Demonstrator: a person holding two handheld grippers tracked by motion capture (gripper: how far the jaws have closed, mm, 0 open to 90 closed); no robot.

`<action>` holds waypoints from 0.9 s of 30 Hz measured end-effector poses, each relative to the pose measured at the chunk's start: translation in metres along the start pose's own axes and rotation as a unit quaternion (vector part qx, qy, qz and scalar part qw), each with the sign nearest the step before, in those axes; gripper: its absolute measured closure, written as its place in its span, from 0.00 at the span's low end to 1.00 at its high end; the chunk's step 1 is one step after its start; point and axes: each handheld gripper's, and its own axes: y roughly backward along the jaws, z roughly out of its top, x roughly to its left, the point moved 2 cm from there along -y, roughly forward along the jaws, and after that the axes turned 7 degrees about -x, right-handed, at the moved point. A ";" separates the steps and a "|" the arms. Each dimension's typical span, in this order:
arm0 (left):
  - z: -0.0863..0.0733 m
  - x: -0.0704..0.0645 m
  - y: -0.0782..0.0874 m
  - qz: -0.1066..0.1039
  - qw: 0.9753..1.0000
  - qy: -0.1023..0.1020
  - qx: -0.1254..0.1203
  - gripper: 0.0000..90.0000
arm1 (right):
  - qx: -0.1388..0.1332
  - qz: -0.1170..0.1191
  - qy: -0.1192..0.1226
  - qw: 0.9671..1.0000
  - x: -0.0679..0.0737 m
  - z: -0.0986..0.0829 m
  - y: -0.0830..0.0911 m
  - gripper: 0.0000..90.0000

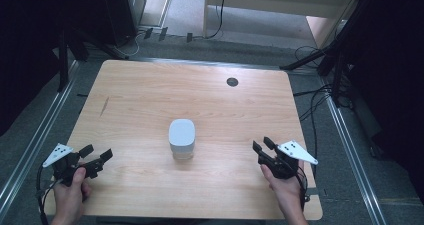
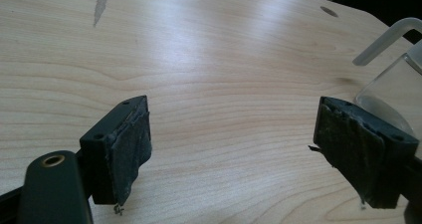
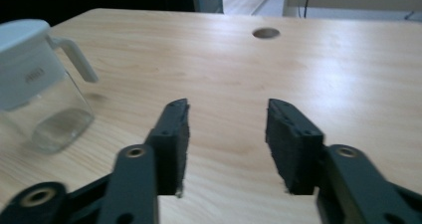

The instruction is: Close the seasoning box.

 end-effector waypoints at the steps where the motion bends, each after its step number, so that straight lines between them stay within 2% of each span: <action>1: 0.000 0.000 0.000 0.001 1.000 -0.001 0.001 0.17 | 0.002 -0.002 -0.006 1.000 -0.004 -0.004 0.003 0.50; 2: 0.000 0.000 0.000 0.001 1.000 -0.001 0.001 0.17 | 0.007 -0.004 -0.012 1.000 -0.008 -0.009 0.007 0.46; 3: 0.000 0.000 0.000 0.001 1.000 -0.003 0.001 0.17 | 0.013 -0.015 -0.015 1.000 -0.015 -0.017 0.013 0.36; 4: 0.000 0.000 0.000 0.001 1.000 -0.003 0.001 0.17 | 0.013 -0.015 -0.015 1.000 -0.015 -0.017 0.013 0.36; 5: 0.000 -0.001 0.000 0.002 1.000 -0.003 0.001 0.17 | 0.018 -0.024 -0.021 0.999 -0.022 -0.023 0.019 0.28; 6: 0.000 -0.001 0.000 0.002 1.000 -0.003 0.001 0.17 | 0.018 -0.024 -0.021 0.999 -0.022 -0.023 0.019 0.28; 10: 0.000 -0.001 0.000 0.003 1.000 -0.004 0.001 0.17 | 0.025 -0.042 -0.025 0.998 -0.036 -0.029 0.031 0.18; 12: 0.000 0.000 0.000 0.002 1.000 -0.004 0.001 0.17 | 0.027 -0.051 -0.028 0.998 -0.043 -0.034 0.038 0.16; 13: 0.000 0.000 0.001 0.003 1.000 -0.003 0.001 0.17 | 0.030 -0.064 -0.027 0.997 -0.050 -0.040 0.045 0.15; 15: 0.000 0.000 0.001 0.003 1.000 -0.004 0.000 0.17 | 0.032 -0.069 -0.030 0.997 -0.053 -0.043 0.048 0.15; 19: 0.000 -0.001 0.001 0.000 1.000 -0.004 -0.005 0.17 | 0.018 -0.084 -0.050 0.995 -0.065 -0.054 0.058 0.15; 22: 0.001 0.000 0.001 0.001 1.000 -0.003 -0.008 0.17 | 0.011 -0.080 -0.053 0.995 -0.065 -0.055 0.059 0.15; 24: 0.001 0.001 0.001 0.003 1.000 0.000 -0.009 0.17 | 0.019 -0.085 -0.043 0.995 -0.063 -0.056 0.055 0.16; 27: 0.001 0.001 0.001 0.004 1.000 0.001 -0.007 0.17 | 0.019 -0.084 -0.047 0.995 -0.063 -0.056 0.055 0.16</action>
